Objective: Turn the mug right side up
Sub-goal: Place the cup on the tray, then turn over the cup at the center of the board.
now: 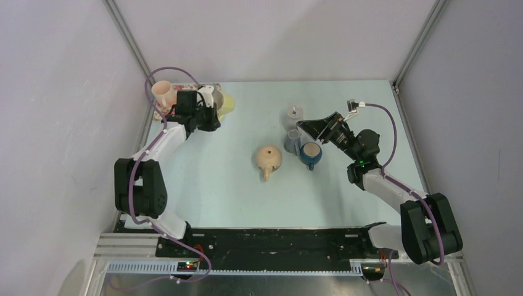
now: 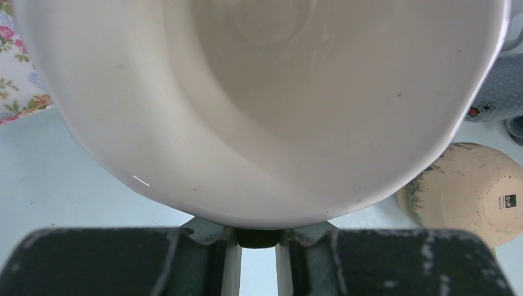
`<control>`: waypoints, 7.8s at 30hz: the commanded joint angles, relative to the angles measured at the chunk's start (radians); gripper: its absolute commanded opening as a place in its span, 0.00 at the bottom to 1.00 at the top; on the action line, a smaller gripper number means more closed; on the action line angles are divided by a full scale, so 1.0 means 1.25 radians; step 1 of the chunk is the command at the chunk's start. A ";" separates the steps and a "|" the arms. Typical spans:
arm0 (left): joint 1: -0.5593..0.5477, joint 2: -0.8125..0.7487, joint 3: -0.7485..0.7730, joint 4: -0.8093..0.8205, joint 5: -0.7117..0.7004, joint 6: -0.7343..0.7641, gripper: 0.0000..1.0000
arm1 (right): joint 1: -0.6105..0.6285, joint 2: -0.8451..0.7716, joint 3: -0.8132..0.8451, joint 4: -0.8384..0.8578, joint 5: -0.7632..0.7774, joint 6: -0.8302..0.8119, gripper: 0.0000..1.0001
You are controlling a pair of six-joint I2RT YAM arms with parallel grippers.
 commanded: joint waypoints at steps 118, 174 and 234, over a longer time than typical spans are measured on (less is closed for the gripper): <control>0.174 0.353 0.516 -0.165 -0.117 -0.044 0.00 | -0.032 -0.018 0.020 -0.026 0.016 -0.035 1.00; 0.222 0.525 0.659 -0.191 -0.186 -0.029 0.59 | -0.035 0.009 0.020 -0.027 0.032 -0.047 0.97; -0.136 0.026 0.188 -0.188 -0.071 0.130 0.84 | -0.091 -0.082 0.020 -0.084 0.039 -0.031 0.97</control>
